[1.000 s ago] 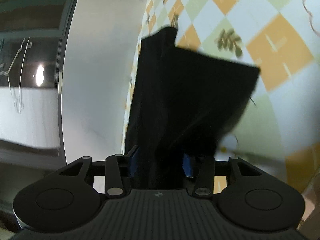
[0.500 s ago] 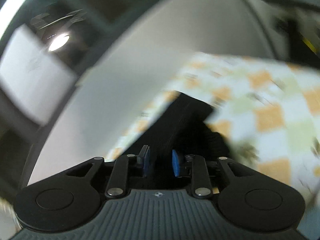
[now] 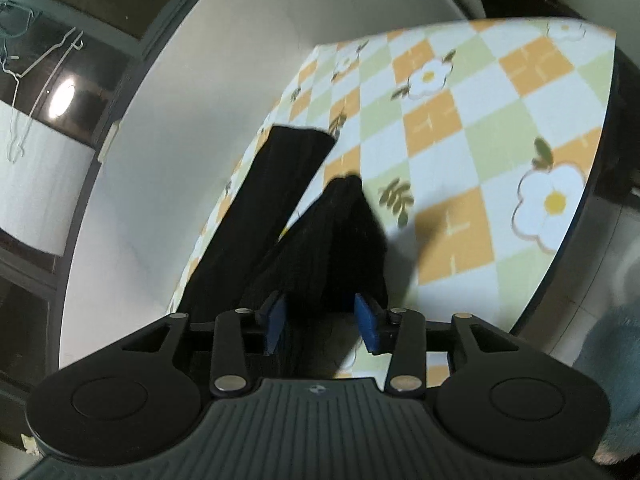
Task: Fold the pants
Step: 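Lay the gripped end down and open the right tool while the left tool holds the pants, then close the right tool on the folded pants end and lift it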
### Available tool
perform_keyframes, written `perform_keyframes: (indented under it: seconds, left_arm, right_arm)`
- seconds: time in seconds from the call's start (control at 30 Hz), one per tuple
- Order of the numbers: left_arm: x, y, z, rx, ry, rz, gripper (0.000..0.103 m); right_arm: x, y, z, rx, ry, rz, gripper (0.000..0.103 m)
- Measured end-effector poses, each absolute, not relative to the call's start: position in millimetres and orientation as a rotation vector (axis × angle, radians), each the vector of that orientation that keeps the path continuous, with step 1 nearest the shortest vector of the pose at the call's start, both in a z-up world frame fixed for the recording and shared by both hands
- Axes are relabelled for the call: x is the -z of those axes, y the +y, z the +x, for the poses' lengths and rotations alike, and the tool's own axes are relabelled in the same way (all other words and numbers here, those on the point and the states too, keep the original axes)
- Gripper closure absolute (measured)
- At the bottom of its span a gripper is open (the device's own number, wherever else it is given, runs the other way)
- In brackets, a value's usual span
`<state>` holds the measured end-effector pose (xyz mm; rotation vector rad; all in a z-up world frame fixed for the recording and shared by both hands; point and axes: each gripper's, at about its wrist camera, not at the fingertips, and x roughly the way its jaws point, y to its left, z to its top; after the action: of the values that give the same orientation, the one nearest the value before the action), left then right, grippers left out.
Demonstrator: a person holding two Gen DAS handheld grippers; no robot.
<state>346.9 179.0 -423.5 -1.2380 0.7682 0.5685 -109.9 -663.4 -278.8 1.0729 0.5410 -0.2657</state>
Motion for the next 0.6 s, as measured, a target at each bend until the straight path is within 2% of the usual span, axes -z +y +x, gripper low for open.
perform_keyframes:
  seconds: [0.1,0.17,0.2,0.23,0.3,0.5,0.6]
  left_arm:
    - [422.4,177.6,348.8,-0.571,0.772,-1.224,0.076]
    - [422.1,176.9,349.7,-0.574,0.772,-1.223,0.076]
    - [422.5,177.1,349.5,-0.574,0.770,-1.226,0.076]
    - [422.8,177.9,349.7,-0.570,0.772,-1.228,0.076]
    - [421.9,181.1,351.4,-0.573,0.792,-1.246,0.078]
    - [400.7,182.4,338.7,-0.542,0.730,-1.285,0.081]
    - [388.1,182.6,325.9,-0.512,0.700,-1.314,0.081]
  right_arm:
    - [286.3,-661.7,-99.8,0.236,0.529,1.079,0.061]
    - [294.8,-663.2,-88.4,0.211,0.538,1.092,0.065]
    - [298.1,-664.3,-80.9,0.204,0.556,1.102,0.072]
    - [298.2,-665.7,-74.9,0.203,0.573,1.107,0.091]
    - [279.7,-667.9,-62.6,0.208,0.562,1.050,0.093]
    - [177.8,-660.8,-53.2,0.055,0.307,0.843,0.094]
    - [167.1,-663.8,-57.4,0.043,0.284,0.861,0.094]
